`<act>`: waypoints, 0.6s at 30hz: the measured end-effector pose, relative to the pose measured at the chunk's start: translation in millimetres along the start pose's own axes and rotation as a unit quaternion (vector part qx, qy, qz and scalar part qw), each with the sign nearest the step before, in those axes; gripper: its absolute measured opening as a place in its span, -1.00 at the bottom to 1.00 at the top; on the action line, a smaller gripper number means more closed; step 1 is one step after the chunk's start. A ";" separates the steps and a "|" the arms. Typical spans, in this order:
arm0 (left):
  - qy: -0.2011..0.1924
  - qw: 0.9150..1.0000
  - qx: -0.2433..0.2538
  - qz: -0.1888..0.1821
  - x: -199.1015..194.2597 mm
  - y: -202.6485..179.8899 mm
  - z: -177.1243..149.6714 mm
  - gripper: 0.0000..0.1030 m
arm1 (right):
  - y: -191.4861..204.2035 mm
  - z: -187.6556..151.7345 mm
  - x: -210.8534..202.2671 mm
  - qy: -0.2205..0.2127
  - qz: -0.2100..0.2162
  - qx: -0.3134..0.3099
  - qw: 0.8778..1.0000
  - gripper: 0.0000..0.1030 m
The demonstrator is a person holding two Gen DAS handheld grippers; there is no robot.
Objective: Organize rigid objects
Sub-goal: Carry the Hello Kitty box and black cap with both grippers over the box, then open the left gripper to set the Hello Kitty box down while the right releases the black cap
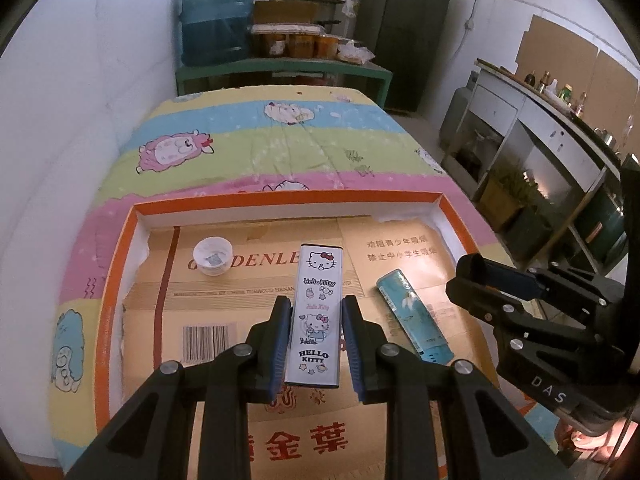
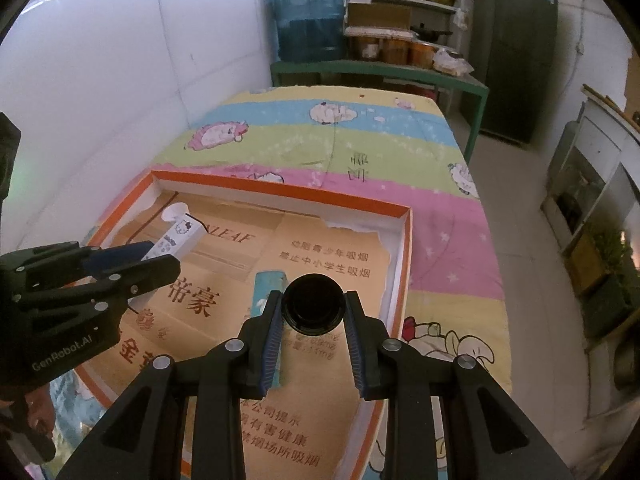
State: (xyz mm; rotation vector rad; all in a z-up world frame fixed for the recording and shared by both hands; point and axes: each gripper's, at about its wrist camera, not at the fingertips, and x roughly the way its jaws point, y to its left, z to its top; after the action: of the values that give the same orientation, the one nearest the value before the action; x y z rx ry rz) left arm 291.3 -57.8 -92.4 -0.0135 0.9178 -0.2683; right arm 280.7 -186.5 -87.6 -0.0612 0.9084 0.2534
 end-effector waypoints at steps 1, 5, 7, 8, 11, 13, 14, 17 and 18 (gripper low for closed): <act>0.001 1.000 0.000 0.001 1.8 0.0 0.5 -0.48 | -0.4 -0.1 2.0 0.002 -0.001 -0.001 1.000 -0.41; 0.009 1.000 0.002 0.002 9.1 -1.1 0.4 -0.48 | -1.2 -1.2 7.7 0.010 -0.002 -0.003 1.000 -0.41; 0.012 1.000 0.003 0.003 12.4 -1.4 -0.1 -0.48 | -2.3 -0.9 10.7 0.013 -0.002 -0.002 1.000 -0.41; 0.013 1.000 0.003 0.003 12.8 -1.8 -0.3 -0.48 | -2.6 -1.1 11.9 0.014 -0.002 -0.002 1.000 -0.41; 0.017 1.000 0.005 0.005 16.9 -1.8 -0.4 -0.48 | -3.5 -1.1 14.6 0.017 -0.002 -0.003 1.000 -0.41; 0.020 1.000 0.007 0.006 19.7 -2.0 -0.8 -0.48 | -4.2 -1.5 16.1 0.019 -0.002 -0.004 1.000 -0.41; 0.022 1.000 0.007 0.007 21.0 -2.8 -0.9 -0.48 | -4.2 -1.7 17.3 0.021 -0.003 -0.004 1.000 -0.41; 0.026 1.000 0.008 0.008 24.6 -2.3 -1.7 -0.48 | -4.2 -2.5 20.5 0.026 -0.005 -0.007 1.000 -0.41; 0.028 1.000 0.008 0.009 26.1 -2.4 -2.0 -0.48 | -4.3 -2.8 21.6 0.028 -0.005 -0.008 1.000 -0.41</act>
State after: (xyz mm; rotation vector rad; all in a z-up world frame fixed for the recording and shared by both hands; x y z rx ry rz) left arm 304.3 -66.1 -113.7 0.0171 0.9710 -0.2612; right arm 292.3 -187.0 -106.5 -0.0870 0.9616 0.2509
